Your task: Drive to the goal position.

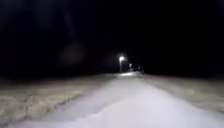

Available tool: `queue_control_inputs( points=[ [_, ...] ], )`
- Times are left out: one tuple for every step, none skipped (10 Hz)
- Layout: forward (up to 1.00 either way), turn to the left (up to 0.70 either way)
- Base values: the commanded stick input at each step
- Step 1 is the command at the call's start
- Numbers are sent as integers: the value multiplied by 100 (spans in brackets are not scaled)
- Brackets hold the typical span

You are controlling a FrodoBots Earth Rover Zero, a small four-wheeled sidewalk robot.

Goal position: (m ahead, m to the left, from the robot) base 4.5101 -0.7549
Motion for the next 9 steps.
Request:
queue_control_inputs(
  points=[
    [100, 1],
    [100, 0],
    [100, 0],
    [100, 0],
    [100, 0],
    [100, 0],
    [100, 0],
    [100, 0],
    [100, 0]
  ],
)
